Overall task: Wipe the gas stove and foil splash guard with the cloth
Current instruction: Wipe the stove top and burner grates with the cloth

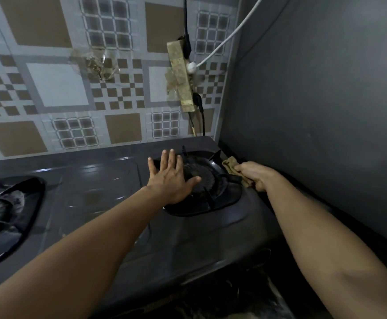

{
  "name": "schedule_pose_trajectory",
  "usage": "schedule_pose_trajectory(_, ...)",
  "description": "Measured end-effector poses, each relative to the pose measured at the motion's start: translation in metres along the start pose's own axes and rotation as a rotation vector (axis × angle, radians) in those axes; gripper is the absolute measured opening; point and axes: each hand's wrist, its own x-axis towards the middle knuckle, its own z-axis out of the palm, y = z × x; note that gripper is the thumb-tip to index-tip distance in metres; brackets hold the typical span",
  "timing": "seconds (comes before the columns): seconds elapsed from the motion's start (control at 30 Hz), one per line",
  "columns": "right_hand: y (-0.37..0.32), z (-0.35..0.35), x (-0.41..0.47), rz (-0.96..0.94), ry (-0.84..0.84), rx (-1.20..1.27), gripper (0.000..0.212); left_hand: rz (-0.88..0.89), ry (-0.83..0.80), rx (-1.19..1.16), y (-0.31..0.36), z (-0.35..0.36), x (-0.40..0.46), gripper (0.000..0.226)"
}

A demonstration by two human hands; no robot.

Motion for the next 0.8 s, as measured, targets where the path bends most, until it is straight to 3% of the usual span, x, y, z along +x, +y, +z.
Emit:
schedule_pose_trajectory(0.17,0.032,-0.006,-0.031,-0.038,0.043,-0.123,0.039,0.037,0.074,0.024,0.001,0.001,-0.01,0.077)
schedule_pose_trajectory(0.27,0.047,-0.003,-0.045,-0.17,0.055,-0.268,0.059,0.026,0.025,-0.022,-0.005,0.0,-0.017,0.07)
schedule_pose_trajectory(0.37,0.062,0.005,-0.059,-0.244,0.092,-0.353,0.063,0.03,0.003,-0.022,-0.013,-0.001,-0.027,0.066)
schedule_pose_trajectory(0.5,0.078,0.018,-0.101,-0.167,0.211,-0.825,0.064,0.051,0.074,0.001,-0.022,-0.006,-0.04,0.05)
schedule_pose_trajectory(0.57,0.079,0.038,-0.134,-0.164,0.246,-0.948,0.071,0.013,0.144,0.017,-0.021,-0.011,-0.049,0.039)
schedule_pose_trajectory(0.67,0.081,0.094,-0.175,-0.349,0.251,-1.026,0.081,-0.074,0.201,-0.049,-0.016,-0.019,-0.06,0.029)
schedule_pose_trajectory(0.8,0.092,0.125,-0.199,-0.567,0.3,-1.014,0.079,-0.131,0.123,-0.083,-0.009,-0.029,-0.058,0.028)
